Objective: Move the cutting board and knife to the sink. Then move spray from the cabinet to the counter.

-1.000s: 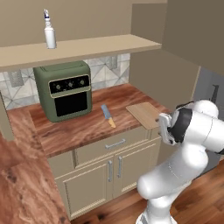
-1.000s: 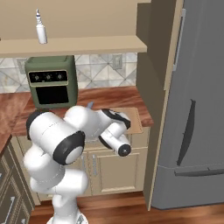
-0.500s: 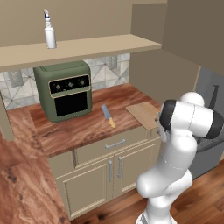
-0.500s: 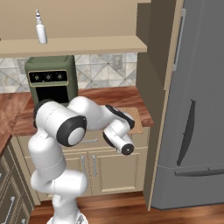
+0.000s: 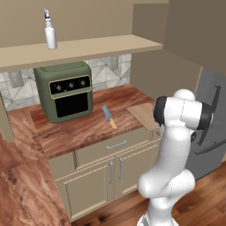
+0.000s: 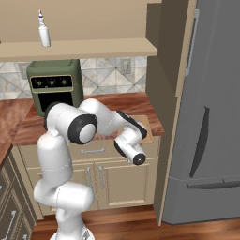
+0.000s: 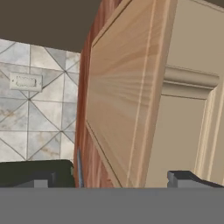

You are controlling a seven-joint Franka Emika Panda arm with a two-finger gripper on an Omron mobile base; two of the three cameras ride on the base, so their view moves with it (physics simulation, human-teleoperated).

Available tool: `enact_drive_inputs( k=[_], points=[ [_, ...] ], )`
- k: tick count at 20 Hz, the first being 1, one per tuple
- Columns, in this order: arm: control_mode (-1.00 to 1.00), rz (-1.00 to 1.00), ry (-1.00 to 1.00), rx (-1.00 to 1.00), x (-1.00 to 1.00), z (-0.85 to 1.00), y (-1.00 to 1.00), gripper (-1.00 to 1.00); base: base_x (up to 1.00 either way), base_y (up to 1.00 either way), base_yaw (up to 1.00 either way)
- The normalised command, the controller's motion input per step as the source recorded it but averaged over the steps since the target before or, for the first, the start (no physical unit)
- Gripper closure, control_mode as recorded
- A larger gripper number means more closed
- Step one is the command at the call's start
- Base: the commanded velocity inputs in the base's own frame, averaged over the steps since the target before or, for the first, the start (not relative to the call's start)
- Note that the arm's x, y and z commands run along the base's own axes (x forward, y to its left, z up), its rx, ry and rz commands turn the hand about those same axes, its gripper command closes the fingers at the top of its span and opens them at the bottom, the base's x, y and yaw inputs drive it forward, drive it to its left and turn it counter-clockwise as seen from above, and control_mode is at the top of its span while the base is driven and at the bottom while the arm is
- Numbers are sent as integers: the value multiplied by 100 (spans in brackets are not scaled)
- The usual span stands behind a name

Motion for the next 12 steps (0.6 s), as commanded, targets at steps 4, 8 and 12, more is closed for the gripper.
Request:
enact_drive_inputs(
  k=[4, 8, 12],
  points=[
    [-100, 0, 0, 3, 33, -36, -3, -100, 0, 0, 0],
    [-100, 0, 0, 1, 41, -22, -2, -100, 0, 0, 0],
    [-100, 0, 0, 1, 42, -5, -5, -100, 0, 0, 0]
  ],
)
